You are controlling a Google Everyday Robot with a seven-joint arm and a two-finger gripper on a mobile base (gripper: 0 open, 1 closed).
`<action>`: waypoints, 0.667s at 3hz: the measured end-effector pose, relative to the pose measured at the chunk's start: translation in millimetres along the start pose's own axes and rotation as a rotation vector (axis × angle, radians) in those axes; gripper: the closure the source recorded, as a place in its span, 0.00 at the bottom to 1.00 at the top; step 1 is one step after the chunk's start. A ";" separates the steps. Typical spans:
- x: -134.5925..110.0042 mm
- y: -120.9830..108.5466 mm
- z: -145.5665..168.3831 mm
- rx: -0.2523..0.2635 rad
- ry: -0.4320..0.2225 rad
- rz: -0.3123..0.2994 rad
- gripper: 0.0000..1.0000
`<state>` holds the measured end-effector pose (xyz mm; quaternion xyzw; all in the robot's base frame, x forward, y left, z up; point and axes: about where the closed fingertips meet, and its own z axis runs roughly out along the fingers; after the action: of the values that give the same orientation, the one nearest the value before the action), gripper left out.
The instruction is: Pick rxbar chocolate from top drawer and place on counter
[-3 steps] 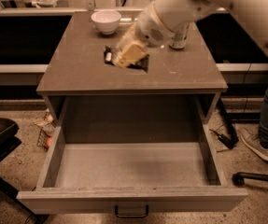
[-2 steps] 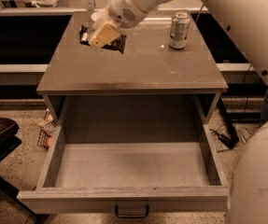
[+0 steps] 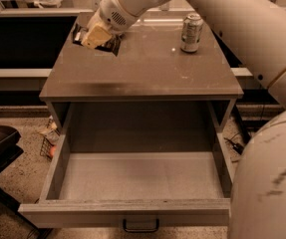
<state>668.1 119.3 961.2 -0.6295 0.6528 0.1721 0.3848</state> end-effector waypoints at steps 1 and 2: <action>25.3 5.7 18.5 0.009 0.007 0.062 1.00; 57.2 2.2 51.5 0.016 0.027 0.131 1.00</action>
Offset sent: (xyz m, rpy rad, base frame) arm 0.0402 -0.0059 -0.1285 0.0157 0.1419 -0.1797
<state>685.8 116.7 886.3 -0.5846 0.6989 0.1830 0.3691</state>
